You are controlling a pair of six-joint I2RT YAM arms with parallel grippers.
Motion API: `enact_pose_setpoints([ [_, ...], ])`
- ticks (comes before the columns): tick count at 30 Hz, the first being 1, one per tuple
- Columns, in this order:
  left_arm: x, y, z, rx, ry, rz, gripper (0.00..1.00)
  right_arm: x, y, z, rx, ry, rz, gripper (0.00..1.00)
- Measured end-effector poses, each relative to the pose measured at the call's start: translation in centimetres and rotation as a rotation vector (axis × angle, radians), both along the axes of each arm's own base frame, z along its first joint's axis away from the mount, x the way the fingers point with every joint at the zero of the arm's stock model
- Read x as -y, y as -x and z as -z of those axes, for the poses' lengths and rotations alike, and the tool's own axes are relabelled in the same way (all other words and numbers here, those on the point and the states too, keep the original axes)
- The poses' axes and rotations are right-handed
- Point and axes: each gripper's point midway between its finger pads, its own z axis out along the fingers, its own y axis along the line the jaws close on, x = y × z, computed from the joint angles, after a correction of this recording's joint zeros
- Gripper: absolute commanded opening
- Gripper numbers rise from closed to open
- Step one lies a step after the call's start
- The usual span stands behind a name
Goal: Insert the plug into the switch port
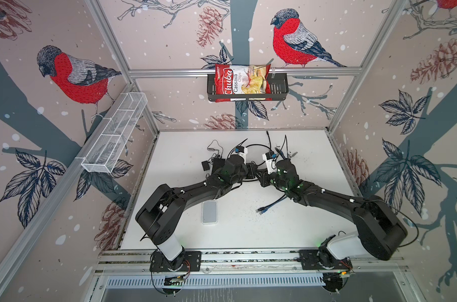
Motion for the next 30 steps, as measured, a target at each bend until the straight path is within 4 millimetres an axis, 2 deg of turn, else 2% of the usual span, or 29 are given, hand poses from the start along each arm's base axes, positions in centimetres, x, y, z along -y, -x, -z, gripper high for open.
enact_pose_setpoints([
  [5, 0.3, 0.1, -0.1, 0.049, -0.049, 0.017, 0.00, 0.0, -0.2, 0.2, -0.007, 0.008, 0.004, 0.19],
  [15, 0.7, 0.5, 0.4, 0.128, -0.157, 0.075, 0.00, 0.3, 0.0, 0.9, -0.033, 0.033, 0.004, 0.04],
  [19, 0.7, 0.5, 0.6, 0.147, -0.172, 0.083, 0.28, 0.4, -0.1, 1.0, -0.037, 0.035, 0.006, 0.02],
  [23, -0.1, 0.9, 1.2, 0.151, -0.176, 0.070, 0.41, 1.2, -0.4, 1.5, -0.053, 0.039, 0.033, 0.02],
  [26, -0.7, 1.7, 1.4, 0.161, -0.174, 0.078, 0.42, 1.2, -0.8, 0.9, -0.046, 0.001, 0.034, 0.02],
  [30, -1.6, 2.5, 0.5, 0.229, -0.162, 0.084, 0.42, 1.4, -1.3, 0.1, -0.045, -0.048, 0.038, 0.02],
])
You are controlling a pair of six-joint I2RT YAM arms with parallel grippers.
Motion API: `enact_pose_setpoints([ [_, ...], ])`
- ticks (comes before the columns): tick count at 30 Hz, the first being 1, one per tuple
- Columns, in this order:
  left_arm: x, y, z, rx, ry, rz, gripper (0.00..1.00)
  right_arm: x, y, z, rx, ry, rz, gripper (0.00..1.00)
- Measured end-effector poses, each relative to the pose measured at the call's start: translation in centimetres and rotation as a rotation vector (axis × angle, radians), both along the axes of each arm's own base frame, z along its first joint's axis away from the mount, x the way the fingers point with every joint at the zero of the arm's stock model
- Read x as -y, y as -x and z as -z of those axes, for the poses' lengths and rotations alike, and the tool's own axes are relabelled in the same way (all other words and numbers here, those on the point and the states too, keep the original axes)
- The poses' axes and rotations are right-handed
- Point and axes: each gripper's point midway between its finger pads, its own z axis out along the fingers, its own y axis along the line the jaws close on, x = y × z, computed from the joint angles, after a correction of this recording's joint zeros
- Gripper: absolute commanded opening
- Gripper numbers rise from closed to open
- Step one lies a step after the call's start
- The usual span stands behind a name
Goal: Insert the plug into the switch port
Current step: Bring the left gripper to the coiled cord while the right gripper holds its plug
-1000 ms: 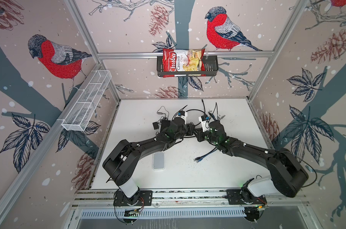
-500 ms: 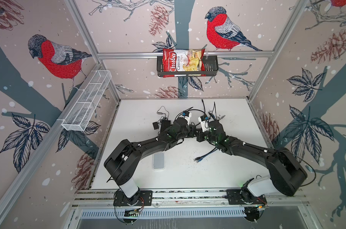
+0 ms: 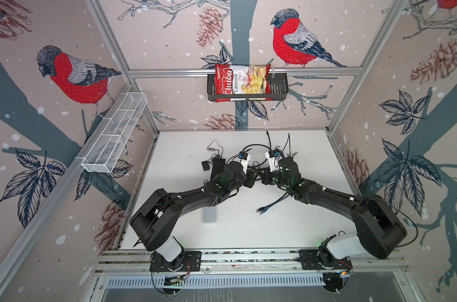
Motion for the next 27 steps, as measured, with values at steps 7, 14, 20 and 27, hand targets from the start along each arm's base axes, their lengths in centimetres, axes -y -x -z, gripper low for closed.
enact_pose_setpoints([
  [7, -2.3, 2.6, -0.3, 0.162, 0.011, 0.036, 0.35, 0.2, 0.0, -0.5, -0.025, -0.046, -0.018, 0.03],
  [14, -1.1, 5.0, 0.1, 0.326, -0.044, 0.129, 0.30, -0.2, 0.7, -1.2, -0.039, -0.082, -0.049, 0.04],
  [20, 0.0, 5.5, 1.8, 0.400, -0.078, 0.170, 0.27, -0.2, 1.4, -1.6, -0.037, -0.096, -0.068, 0.04],
  [27, 1.6, 5.6, 2.2, 0.481, -0.094, 0.176, 0.19, -0.2, 2.3, -1.7, -0.033, -0.100, -0.081, 0.04],
])
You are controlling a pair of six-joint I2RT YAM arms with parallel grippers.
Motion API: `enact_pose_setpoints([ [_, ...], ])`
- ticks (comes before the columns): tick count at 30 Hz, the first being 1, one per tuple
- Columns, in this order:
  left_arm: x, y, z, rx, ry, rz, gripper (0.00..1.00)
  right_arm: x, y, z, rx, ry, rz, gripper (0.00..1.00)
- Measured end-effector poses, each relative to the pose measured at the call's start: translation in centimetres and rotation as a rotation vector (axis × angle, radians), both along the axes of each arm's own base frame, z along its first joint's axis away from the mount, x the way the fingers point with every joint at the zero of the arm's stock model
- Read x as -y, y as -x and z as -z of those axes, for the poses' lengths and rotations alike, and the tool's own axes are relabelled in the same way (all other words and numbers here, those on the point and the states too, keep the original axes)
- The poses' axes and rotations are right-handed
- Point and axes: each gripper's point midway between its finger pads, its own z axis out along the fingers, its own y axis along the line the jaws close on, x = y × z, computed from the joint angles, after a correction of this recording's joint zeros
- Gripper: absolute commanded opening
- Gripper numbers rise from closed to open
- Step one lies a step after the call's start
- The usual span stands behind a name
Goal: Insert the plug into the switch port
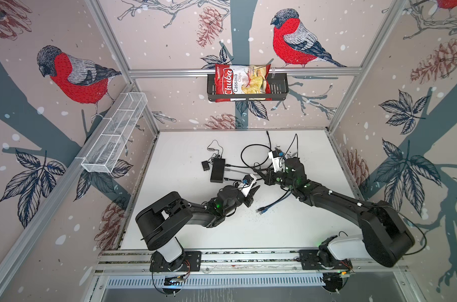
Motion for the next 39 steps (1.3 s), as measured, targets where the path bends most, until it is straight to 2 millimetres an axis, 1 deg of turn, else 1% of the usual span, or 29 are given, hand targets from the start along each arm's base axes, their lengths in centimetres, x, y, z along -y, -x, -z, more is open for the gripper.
enact_pose_setpoints([
  [4, 0.2, -0.4, -0.4, 0.049, 0.005, -0.018, 0.15, 0.1, 0.5, -0.1, 0.004, -0.002, -0.004, 0.04],
  [12, 0.0, -1.1, -0.7, 0.098, 0.003, -0.056, 0.12, 0.1, 1.2, -0.4, 0.016, -0.007, -0.016, 0.04],
  [19, 0.2, -1.2, -0.2, 0.117, -0.021, -0.058, 0.07, -0.2, 1.7, -0.1, 0.012, -0.002, -0.031, 0.05],
  [24, 0.2, -1.5, -0.2, 0.138, -0.034, -0.070, 0.05, -0.4, 2.0, 0.0, 0.010, 0.000, -0.039, 0.05],
  [35, 0.1, -2.1, -0.1, 0.166, -0.061, -0.100, 0.03, -0.6, 2.4, 0.2, 0.016, 0.010, -0.053, 0.05],
  [39, 0.2, -2.1, 0.3, 0.169, -0.075, -0.097, 0.00, -0.6, 2.6, 0.4, 0.018, 0.014, -0.058, 0.05],
])
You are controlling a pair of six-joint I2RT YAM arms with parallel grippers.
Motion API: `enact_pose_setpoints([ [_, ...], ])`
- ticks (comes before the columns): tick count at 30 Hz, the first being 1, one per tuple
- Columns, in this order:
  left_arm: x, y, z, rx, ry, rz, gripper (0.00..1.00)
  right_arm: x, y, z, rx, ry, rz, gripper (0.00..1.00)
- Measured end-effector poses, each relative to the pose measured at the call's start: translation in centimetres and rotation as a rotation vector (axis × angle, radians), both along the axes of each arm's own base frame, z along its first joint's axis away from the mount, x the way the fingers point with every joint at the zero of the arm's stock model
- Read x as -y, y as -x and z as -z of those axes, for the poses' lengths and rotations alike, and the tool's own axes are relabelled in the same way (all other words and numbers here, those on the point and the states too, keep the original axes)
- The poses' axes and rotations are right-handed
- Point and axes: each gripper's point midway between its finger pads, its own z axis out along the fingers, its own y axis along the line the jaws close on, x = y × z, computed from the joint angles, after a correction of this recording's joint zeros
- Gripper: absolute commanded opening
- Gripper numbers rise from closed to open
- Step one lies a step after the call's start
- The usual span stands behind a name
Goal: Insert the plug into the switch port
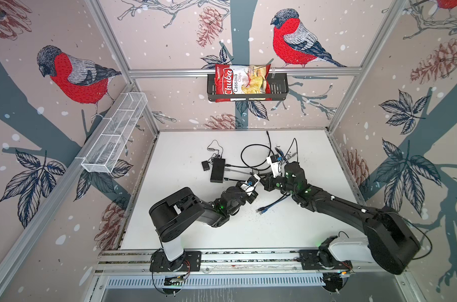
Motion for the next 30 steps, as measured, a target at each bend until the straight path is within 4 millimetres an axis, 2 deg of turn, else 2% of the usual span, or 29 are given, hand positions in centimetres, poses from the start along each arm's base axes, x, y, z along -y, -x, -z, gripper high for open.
enact_pose_setpoints([
  [5, 0.0, 0.0, 0.2, 0.005, -0.007, -0.004, 0.02, -0.1, 0.2, 0.0, 0.001, 0.003, -0.007, 0.06],
  [7, 0.0, -0.1, 0.1, 0.009, -0.003, -0.011, 0.16, -0.2, 0.2, 0.0, 0.002, 0.002, -0.008, 0.05],
  [11, 0.2, 0.3, 0.1, 0.013, 0.002, 0.006, 0.34, -0.1, 0.1, -0.3, 0.014, -0.004, -0.004, 0.06],
  [13, -0.4, 0.1, 0.6, 0.006, -0.009, -0.019, 0.40, 0.0, 0.2, -0.5, 0.018, -0.006, -0.001, 0.06],
  [20, -1.5, -0.1, 0.9, 0.023, -0.024, -0.067, 0.41, 0.1, 0.3, -0.3, 0.014, 0.001, -0.003, 0.06],
  [30, -1.2, 0.0, -0.4, 0.051, 0.017, -0.052, 0.34, 0.0, 0.3, 0.0, 0.008, 0.008, 0.000, 0.06],
])
